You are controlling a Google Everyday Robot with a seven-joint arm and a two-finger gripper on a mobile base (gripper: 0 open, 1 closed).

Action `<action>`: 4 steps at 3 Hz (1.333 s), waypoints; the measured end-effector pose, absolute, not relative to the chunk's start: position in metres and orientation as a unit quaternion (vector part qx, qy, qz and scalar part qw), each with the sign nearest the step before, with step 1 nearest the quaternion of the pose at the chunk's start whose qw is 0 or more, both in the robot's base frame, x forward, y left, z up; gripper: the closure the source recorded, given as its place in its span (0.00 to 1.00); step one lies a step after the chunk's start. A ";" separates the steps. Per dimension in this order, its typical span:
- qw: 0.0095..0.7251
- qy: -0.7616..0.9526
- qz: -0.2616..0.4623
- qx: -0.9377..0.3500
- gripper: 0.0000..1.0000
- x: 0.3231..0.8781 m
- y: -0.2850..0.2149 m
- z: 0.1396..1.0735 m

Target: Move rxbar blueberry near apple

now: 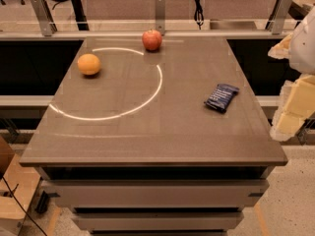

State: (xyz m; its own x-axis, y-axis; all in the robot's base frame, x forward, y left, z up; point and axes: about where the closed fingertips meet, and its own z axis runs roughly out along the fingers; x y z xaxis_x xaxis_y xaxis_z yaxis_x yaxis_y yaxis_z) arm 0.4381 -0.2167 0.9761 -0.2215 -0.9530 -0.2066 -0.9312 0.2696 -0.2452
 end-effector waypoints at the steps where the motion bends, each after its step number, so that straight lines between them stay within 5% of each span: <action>1: 0.159 0.781 -0.034 -0.603 0.00 0.438 -0.217 0.976; 4: 0.295 0.748 0.036 -0.593 0.00 0.500 -0.222 0.986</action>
Offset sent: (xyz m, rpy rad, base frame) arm 0.0189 -0.0135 -0.0040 0.1166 -0.0136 0.0071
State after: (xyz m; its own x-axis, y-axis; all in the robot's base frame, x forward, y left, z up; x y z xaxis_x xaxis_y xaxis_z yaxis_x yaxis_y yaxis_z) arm 0.5005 -0.2219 0.9861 -0.1223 -0.8664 -0.4841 -0.9087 0.2939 -0.2965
